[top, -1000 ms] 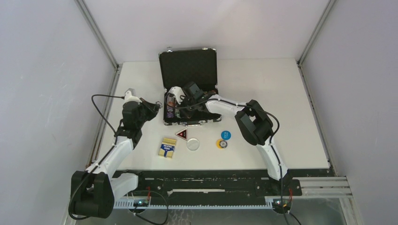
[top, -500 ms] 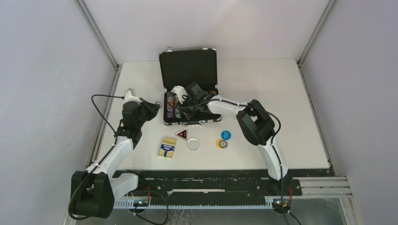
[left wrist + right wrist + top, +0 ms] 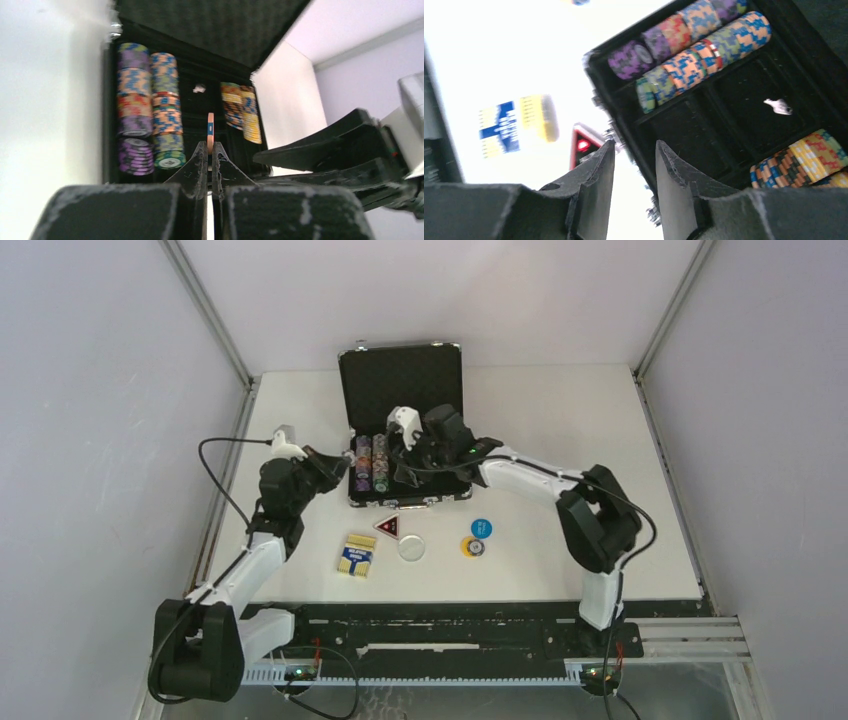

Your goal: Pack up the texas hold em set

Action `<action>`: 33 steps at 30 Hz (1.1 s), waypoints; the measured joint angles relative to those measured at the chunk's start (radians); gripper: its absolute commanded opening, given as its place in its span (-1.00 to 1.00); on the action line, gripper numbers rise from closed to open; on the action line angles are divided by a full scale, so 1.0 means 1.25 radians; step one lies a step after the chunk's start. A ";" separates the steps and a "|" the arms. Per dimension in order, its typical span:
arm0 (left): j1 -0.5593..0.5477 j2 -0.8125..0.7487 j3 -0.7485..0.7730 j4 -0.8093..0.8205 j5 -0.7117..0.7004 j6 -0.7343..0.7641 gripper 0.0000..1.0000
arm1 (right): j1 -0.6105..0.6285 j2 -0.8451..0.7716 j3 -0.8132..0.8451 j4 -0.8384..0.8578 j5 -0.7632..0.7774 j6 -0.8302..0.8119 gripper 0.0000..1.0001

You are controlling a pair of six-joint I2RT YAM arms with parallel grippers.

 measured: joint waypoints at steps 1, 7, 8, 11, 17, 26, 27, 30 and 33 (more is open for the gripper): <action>0.000 0.007 -0.013 0.046 0.037 0.003 -0.99 | -0.007 -0.031 -0.028 0.017 -0.032 0.015 -0.15; -0.005 0.073 -0.031 0.207 0.229 0.050 -0.99 | -0.114 -0.171 -0.171 0.157 -0.269 0.144 -0.12; -0.008 0.079 -0.031 0.229 0.257 0.057 -0.99 | -0.133 -0.184 -0.184 0.180 -0.299 0.163 -0.10; -0.034 0.086 -0.031 0.302 0.339 0.082 -0.99 | -0.167 -0.196 -0.198 0.214 -0.353 0.195 -0.01; -0.120 0.117 -0.029 0.381 0.486 0.118 -0.99 | -0.161 -0.197 -0.222 0.286 -0.465 0.249 0.04; -0.168 0.130 -0.029 0.395 0.568 0.140 -0.99 | -0.161 -0.207 -0.226 0.346 -0.539 0.298 -0.33; -0.168 0.130 -0.029 0.396 0.569 0.140 -0.99 | -0.161 -0.209 -0.226 0.349 -0.544 0.300 -0.34; -0.170 0.130 -0.029 0.397 0.569 0.140 -0.99 | -0.161 -0.210 -0.227 0.360 -0.567 0.312 -0.25; -0.170 0.126 -0.029 0.397 0.569 0.140 -0.99 | -0.160 -0.211 -0.238 0.372 -0.586 0.320 -0.20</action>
